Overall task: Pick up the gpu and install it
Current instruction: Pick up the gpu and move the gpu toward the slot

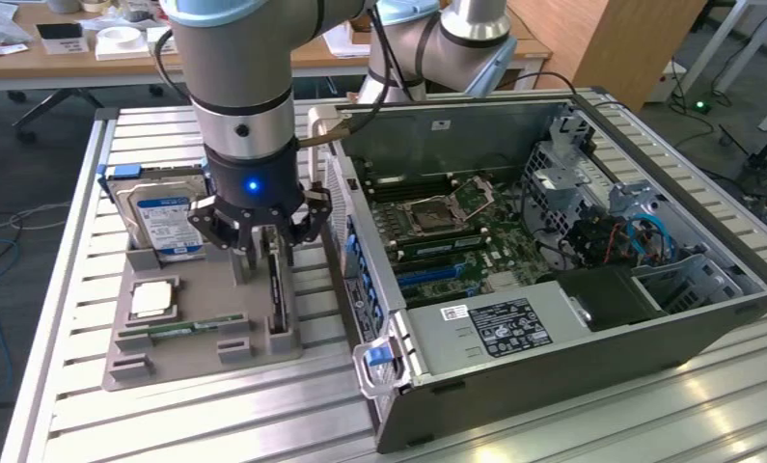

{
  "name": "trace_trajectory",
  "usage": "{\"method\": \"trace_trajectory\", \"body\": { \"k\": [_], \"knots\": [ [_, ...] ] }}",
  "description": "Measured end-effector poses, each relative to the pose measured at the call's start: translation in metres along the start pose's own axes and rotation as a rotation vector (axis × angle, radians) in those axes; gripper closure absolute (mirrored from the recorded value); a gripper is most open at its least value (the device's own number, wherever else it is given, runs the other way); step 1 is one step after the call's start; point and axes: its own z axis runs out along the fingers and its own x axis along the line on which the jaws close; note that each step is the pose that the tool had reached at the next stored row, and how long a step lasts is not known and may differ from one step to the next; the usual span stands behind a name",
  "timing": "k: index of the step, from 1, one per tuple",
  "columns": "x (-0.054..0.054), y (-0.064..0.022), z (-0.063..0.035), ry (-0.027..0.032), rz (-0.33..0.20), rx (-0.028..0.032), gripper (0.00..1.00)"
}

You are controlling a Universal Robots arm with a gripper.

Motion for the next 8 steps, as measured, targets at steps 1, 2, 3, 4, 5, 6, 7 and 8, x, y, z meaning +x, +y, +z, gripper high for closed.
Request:
{"method": "trace_trajectory", "body": {
  "k": [1, 2, 3, 4, 5, 6, 7, 8],
  "knots": [
    [0.0000, 0.0000, 0.0012, 0.0000, 0.000, -0.0001, 0.53],
    [0.0000, -0.0001, 0.0024, -0.0001, 0.000, -0.0001, 0.53],
    [0.0001, -0.0002, 0.0036, 0.0000, 0.000, 0.0000, 0.53],
    [0.0001, -0.0002, 0.0047, 0.0000, 0.000, -0.0001, 0.53],
    [0.0001, -0.0003, 0.0058, 0.0000, 0.000, 0.0000, 0.53],
    [0.0001, -0.0003, 0.0067, 0.0000, 0.000, 0.0000, 0.53],
    [0.0000, -0.0003, 0.0075, 0.0000, 0.000, 0.0000, 0.53],
    [-0.0002, -0.0003, 0.0082, 0.0000, 0.000, 0.0000, 0.53]
  ]
}}
